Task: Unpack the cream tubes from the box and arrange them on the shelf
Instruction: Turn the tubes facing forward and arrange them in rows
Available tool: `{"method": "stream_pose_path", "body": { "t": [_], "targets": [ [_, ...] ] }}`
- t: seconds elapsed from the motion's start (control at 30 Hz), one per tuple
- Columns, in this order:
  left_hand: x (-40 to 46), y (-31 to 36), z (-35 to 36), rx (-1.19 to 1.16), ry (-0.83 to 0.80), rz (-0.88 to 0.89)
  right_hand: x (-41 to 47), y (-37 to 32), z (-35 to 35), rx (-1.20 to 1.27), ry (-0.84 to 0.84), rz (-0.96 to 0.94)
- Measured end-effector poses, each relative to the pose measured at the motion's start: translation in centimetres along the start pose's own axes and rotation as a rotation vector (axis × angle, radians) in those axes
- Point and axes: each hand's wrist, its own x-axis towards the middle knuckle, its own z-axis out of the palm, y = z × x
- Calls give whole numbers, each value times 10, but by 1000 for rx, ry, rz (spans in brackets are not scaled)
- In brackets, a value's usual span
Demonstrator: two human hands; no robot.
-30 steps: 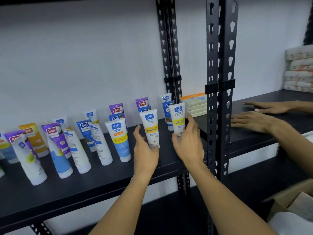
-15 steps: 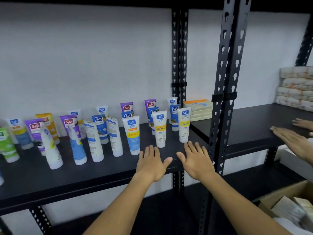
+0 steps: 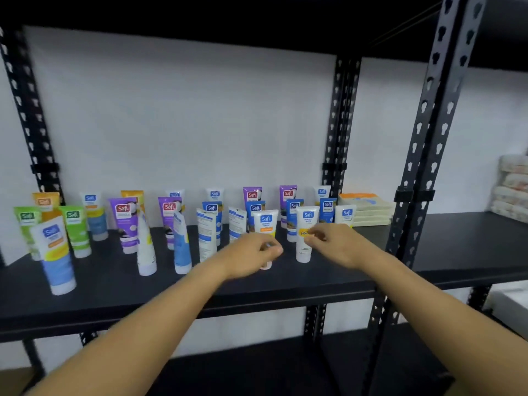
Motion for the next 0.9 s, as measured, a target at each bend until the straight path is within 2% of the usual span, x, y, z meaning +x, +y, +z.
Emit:
{"method": "stream_pose_path", "body": {
  "t": [0.13, 0.3, 0.47, 0.57, 0.9],
  "targets": [
    [-7, -5, -54, 33, 221, 17, 11, -45, -9, 19, 157, -45],
    [-4, -26, -90, 295, 375, -9, 22, -74, 18, 98, 306, -55],
    [1, -51, -99, 506, 372, -65, 32, -85, 42, 118, 389, -69],
    [1, -64, -102, 583, 364, -86, 42, -92, 47, 44, 391, -100],
    [-17, -91, -145, 628, 409, -70, 71, -132, 52, -98, 358, -225]
  ]
}}
